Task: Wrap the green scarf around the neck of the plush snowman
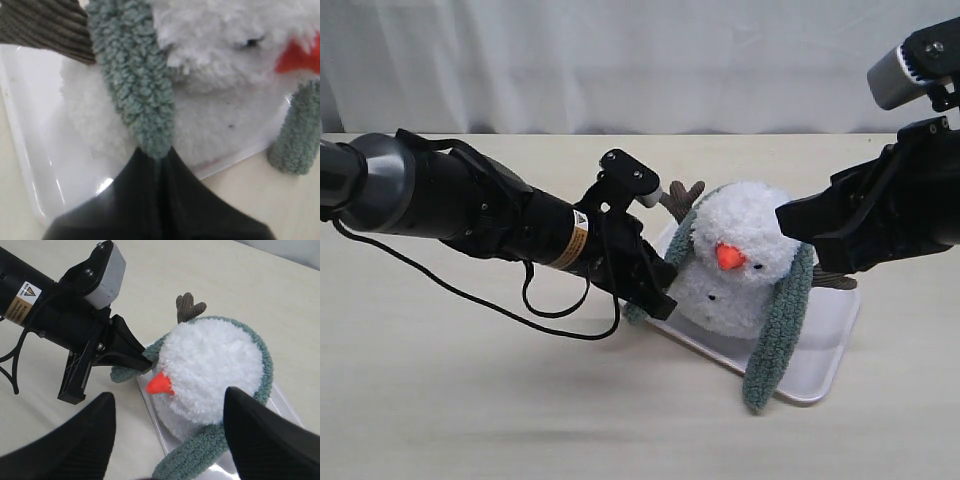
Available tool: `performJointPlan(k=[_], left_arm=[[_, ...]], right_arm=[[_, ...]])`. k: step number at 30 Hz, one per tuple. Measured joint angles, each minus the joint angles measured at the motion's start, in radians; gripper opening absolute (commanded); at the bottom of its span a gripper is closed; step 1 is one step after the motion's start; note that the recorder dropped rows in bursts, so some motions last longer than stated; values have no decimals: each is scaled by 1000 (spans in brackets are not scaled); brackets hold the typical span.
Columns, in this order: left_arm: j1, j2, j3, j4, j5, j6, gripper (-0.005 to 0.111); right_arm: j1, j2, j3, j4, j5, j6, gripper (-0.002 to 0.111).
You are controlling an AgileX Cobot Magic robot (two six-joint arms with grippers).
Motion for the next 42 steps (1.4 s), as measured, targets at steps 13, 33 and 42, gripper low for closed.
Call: performJointPlan(k=[13,33,42], left_arm=[[0,0,31,7,0,-41,0],[0,0,37,7,0,-41,0],[0,0,37,-23,-2,-41,16]], right_arm=[[0,0,0,0,2,0,60],[0,2,7,4,21,46,60],[0,114,35,-138,36,266,60]])
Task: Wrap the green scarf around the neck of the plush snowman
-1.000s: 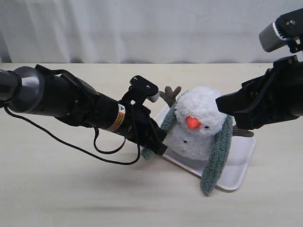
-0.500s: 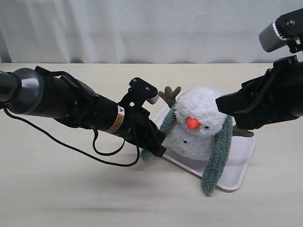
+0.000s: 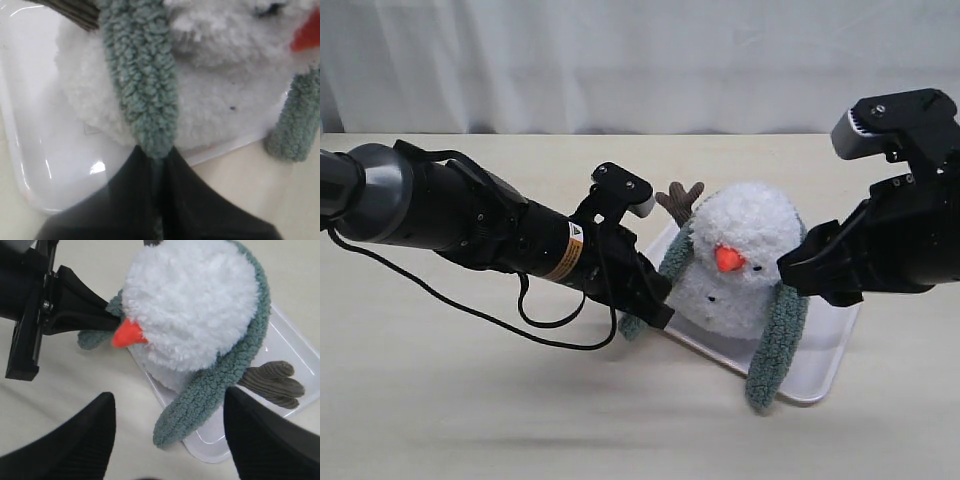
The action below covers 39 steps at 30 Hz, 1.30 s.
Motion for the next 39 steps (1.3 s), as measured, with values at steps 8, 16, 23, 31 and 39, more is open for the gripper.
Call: performJointPlan(k=[8,16,23,31,39], left_arm=[[0,0,0,2,0,26,52],[0,-35,0,8,0,93,66],[0,-121,0,8,-2,106,66],[0,-145,0,8,-6,106,55],[0,-75,2,-21,75,224,71]], right_arm=[[0,9,-52,-56,7,8,60],[0,9,-63,-105,7,35,59],[0,9,-63,-194,7,144,53],[0,9,-90,-198,27,142,38],[0,9,-90,-198,55,138,38]])
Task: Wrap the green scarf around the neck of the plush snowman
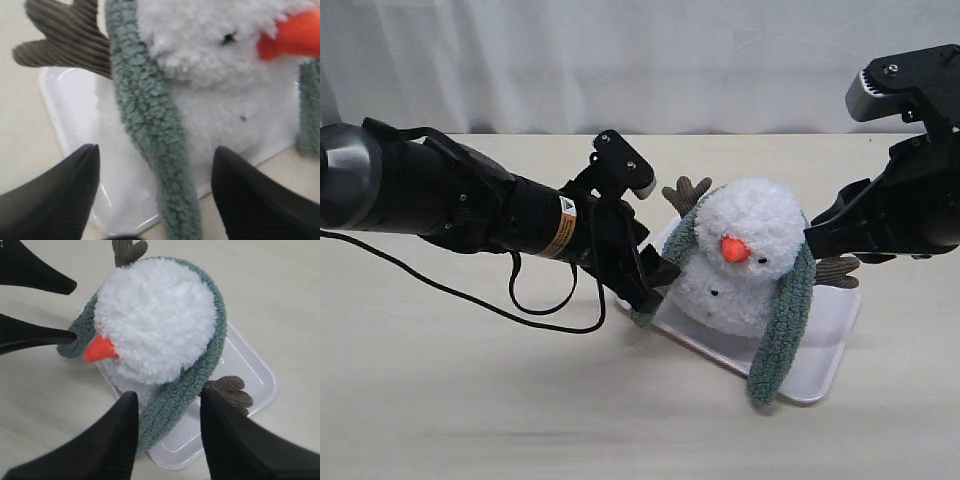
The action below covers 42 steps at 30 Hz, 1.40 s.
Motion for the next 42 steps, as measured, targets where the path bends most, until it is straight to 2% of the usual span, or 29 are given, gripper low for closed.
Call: performJointPlan(k=[6,10,13,16,18,19,22,23,25,26,31,38,42], left_arm=[[0,0,0,-133,-8,167,74],[0,1,0,-306,-26,323,74],[0,33,0,-534,-43,539,74],[0,70,0,-585,-60,606,74],[0,84,0,-635,-65,658,64],[0,87,0,-642,-66,666,51],[0,100,0,-665,-78,686,28],[0,101,0,-667,-81,686,17],[0,104,0,-669,-84,688,3],[0,104,0,-671,-84,685,0],[0,104,0,-627,-76,560,0],[0,104,0,-354,-109,272,0],[0,104,0,-307,-148,197,0]], right_arm=[[0,0,0,0,0,0,38],[0,0,0,0,0,0,38],[0,0,0,0,2,0,38],[0,0,0,0,2,-2,38],[0,0,0,0,2,-4,38],[0,0,0,0,2,-4,38],[0,0,0,0,9,-4,38],[0,0,0,0,9,-4,38],[0,0,0,0,14,-4,38],[0,0,0,0,15,-4,38],[0,0,0,0,15,-6,38],[0,0,31,0,8,-12,38],[0,18,52,3,-1,-12,38]])
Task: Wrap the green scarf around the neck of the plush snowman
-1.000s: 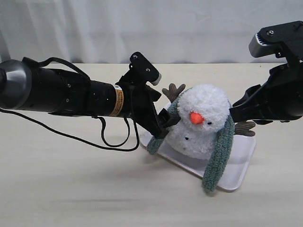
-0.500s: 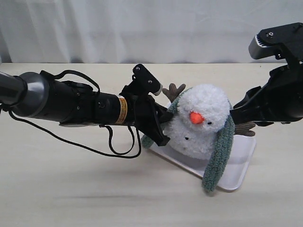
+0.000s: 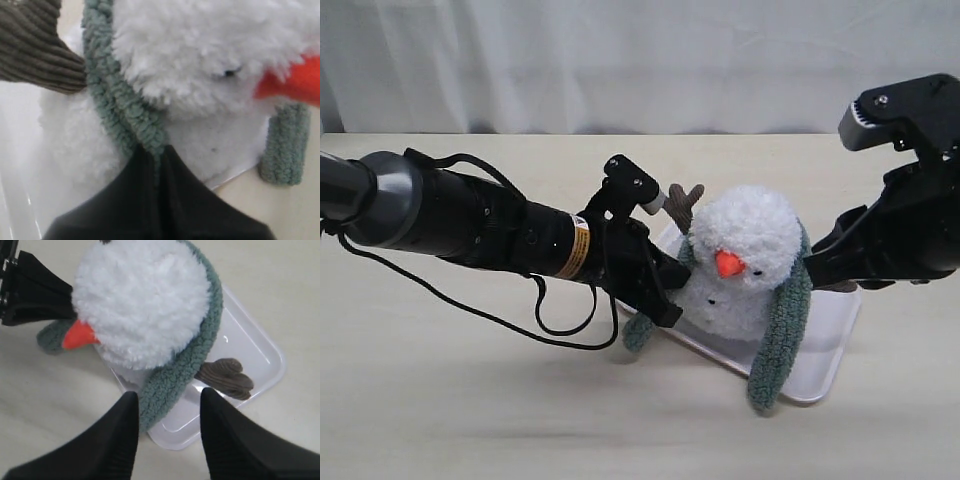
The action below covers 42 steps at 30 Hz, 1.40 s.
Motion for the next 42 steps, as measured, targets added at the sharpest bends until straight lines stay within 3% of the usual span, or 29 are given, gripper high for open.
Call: performJointPlan(k=[6,11,16,22,28,36,42], left_arm=[[0,0,0,36,-6,-61,0],[0,0,0,53,-6,-73,0],[0,0,0,57,-6,-75,0],[0,0,0,57,-6,-75,0],[0,0,0,57,-8,-75,0],[0,0,0,46,-11,-55,0],[0,0,0,46,-23,-55,0]], right_arm=[[0,90,29,8,-7,-9,40],[0,164,29,74,-12,-84,62],[0,232,33,123,-18,-94,62],[0,294,108,189,-180,-83,62],[0,302,206,279,-355,-132,41],[0,368,223,436,-384,-298,4],[0,378,223,475,-379,-346,4]])
